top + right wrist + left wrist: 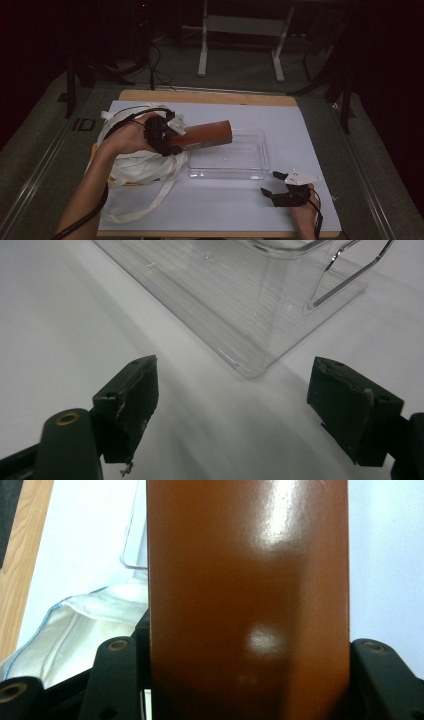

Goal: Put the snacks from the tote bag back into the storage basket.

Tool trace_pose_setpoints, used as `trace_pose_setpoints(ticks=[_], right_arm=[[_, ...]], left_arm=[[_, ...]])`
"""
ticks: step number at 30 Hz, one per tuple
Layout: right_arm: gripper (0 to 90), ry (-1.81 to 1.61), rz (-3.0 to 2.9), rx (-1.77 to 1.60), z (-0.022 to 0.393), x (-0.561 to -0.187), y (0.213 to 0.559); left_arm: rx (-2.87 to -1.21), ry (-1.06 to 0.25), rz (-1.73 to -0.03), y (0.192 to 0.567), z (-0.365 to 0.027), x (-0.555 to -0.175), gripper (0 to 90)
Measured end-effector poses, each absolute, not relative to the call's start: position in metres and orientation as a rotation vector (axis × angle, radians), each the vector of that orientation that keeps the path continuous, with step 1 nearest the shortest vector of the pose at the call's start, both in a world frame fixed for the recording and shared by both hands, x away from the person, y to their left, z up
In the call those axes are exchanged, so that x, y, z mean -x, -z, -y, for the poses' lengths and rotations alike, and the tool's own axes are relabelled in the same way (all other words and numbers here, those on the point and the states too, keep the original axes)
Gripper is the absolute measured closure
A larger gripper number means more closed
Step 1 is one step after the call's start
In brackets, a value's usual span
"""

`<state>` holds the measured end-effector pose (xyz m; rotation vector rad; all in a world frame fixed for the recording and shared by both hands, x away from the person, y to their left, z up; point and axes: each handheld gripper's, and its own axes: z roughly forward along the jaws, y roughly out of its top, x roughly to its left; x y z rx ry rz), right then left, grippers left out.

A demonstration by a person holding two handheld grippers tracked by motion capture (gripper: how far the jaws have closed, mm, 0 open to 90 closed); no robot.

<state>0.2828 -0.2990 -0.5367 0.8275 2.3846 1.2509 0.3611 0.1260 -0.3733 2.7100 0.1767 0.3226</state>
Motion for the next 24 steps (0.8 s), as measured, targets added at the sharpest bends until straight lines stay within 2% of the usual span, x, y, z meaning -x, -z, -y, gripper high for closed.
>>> trace_pose_setpoints(ticks=[24], right_arm=[[20.4,-1.258,-2.382,-0.832,0.300,-0.283,0.537]], left_arm=[[-2.741,-0.309,-0.106,0.369,-0.102,-0.366,43.3]])
